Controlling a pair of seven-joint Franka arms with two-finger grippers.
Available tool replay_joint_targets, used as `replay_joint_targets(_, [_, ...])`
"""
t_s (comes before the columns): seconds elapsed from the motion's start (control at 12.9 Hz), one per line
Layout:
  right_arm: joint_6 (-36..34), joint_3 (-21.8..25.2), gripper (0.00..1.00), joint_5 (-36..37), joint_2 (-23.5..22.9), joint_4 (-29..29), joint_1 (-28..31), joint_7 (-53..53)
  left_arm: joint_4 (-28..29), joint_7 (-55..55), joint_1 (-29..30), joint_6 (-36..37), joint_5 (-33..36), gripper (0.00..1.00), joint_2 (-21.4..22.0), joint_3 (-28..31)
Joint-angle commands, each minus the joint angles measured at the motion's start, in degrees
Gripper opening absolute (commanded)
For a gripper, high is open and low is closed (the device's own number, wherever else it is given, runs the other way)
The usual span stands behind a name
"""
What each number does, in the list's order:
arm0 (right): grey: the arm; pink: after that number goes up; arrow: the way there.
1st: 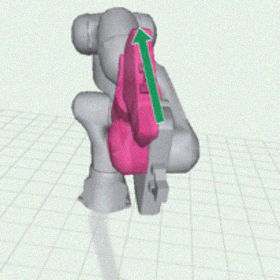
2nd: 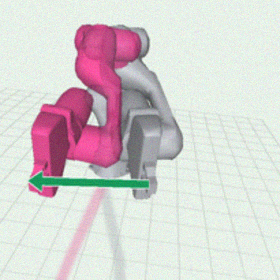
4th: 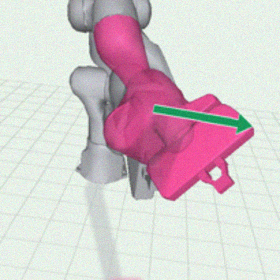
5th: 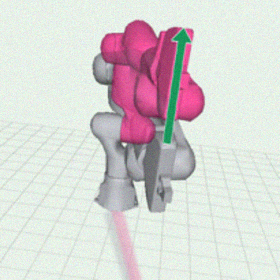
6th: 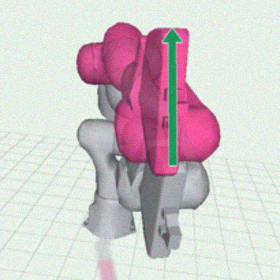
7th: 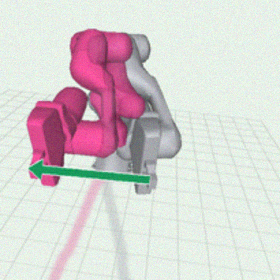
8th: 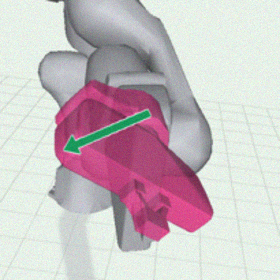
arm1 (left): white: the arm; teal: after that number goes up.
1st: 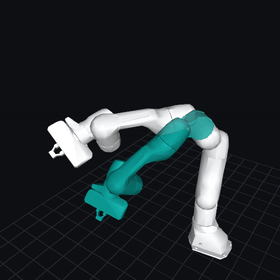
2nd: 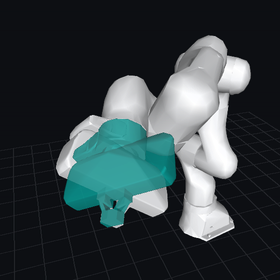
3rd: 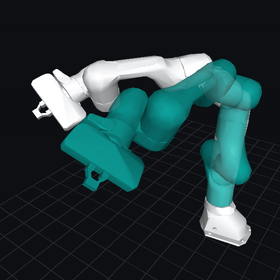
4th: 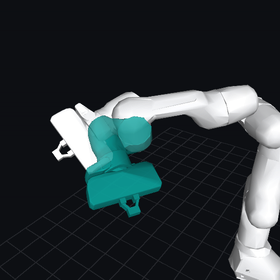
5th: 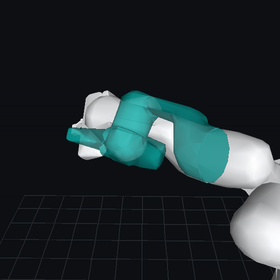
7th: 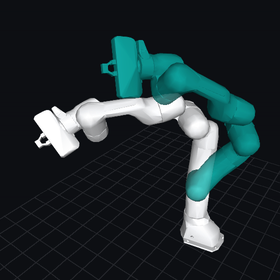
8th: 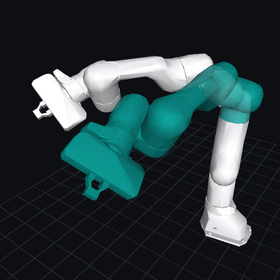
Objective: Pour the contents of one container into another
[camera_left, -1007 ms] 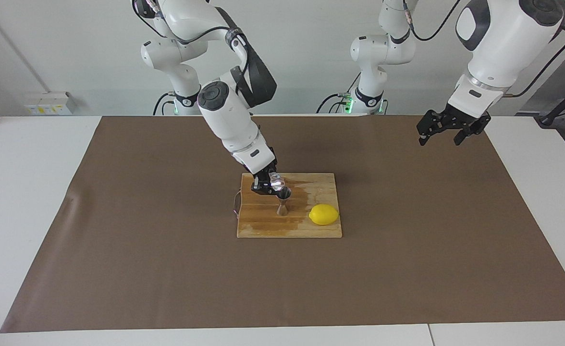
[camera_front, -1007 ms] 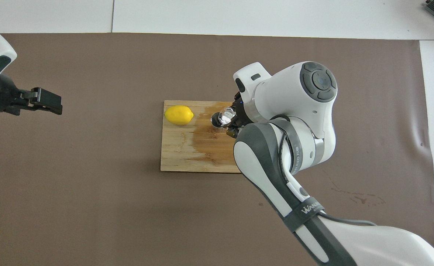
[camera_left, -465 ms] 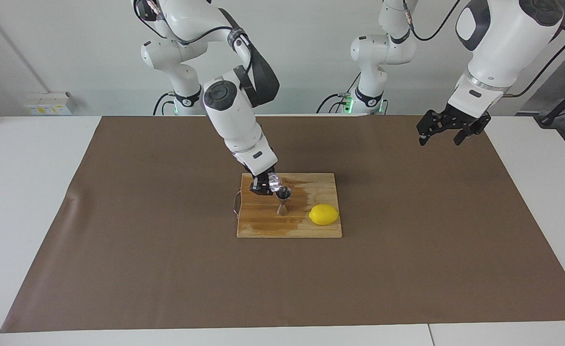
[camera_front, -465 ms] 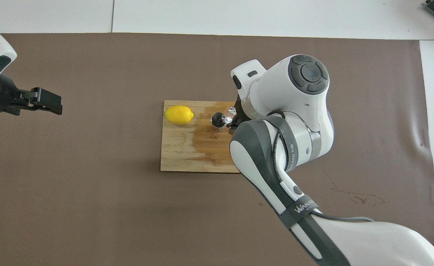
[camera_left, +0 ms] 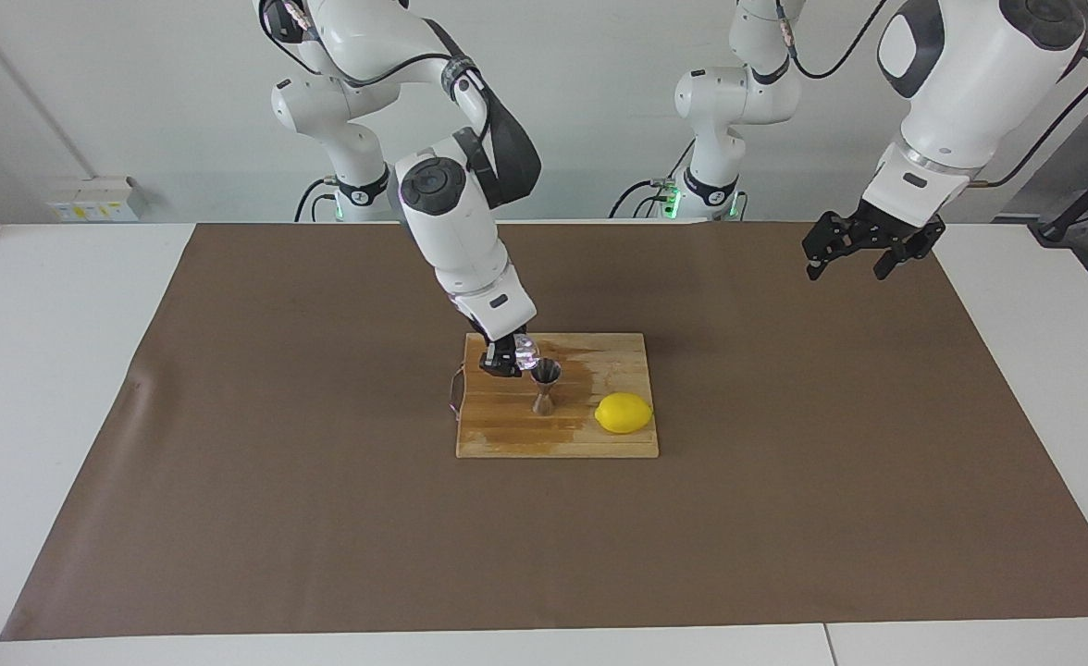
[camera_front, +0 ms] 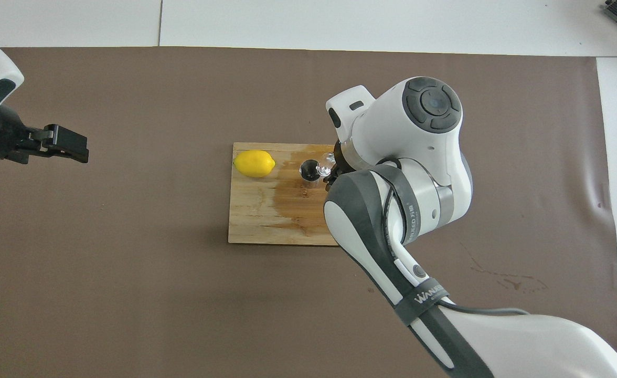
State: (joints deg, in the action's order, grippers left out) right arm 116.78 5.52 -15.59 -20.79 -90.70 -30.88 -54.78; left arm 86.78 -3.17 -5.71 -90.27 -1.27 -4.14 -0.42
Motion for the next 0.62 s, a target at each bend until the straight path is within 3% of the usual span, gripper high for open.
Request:
replay_joint_targets(0.0, [-1.5, -0.2, 0.00, 2.0, -1.4, 1.9, -0.5, 2.5, 2.2, 0.1, -0.2, -0.5, 0.9, 1.00, 1.8, 0.2])
replay_joint_targets(0.54, [-3.1, -0.2, 0.00, 3.2, -4.0, 5.4, -0.7, 3.4, 2.2, 0.1, -0.2, -0.5, 0.9, 1.00, 1.8, 0.2])
